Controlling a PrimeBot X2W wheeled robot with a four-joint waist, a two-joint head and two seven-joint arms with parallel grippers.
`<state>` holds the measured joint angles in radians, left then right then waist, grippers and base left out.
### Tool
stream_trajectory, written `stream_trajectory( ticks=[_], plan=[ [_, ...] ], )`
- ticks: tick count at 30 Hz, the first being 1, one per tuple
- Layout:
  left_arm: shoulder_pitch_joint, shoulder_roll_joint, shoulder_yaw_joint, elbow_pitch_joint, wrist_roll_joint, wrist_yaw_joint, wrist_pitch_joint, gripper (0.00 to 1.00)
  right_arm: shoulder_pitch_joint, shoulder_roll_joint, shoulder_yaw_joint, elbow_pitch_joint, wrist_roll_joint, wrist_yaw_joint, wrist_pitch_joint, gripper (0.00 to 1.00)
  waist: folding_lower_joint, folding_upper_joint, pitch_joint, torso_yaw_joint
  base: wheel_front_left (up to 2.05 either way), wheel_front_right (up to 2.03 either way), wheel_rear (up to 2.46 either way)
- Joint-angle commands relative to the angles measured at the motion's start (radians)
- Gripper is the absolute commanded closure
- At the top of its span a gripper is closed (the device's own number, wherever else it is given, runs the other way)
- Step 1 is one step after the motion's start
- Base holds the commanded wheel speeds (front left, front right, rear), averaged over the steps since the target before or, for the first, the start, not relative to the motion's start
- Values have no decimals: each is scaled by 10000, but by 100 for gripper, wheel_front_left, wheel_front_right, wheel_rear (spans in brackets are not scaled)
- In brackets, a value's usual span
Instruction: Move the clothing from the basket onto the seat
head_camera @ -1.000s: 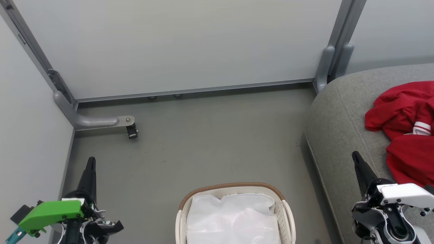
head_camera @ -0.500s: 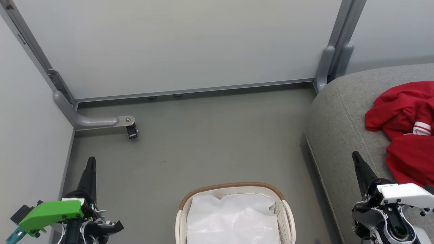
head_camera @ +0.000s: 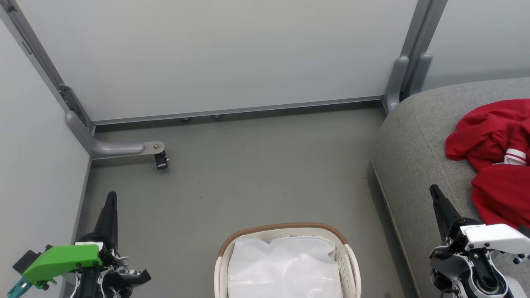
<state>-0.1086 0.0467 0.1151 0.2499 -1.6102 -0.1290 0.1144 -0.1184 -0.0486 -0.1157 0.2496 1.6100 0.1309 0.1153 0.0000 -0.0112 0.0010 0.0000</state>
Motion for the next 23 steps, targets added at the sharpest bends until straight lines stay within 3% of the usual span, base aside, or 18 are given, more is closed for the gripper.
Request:
stream_trajectory(
  ticks=[1,23],
  plan=[
    [-113,66,18,-26,-35,-42,42,100,88,-26,-12,-25,36,-3,26,100,0,112,0,0,0,0,0],
    [-113,66,18,-27,-35,-42,41,100,89,-26,-11,-25,37,-3,25,100,0,112,0,0,0,0,0]
  ],
)
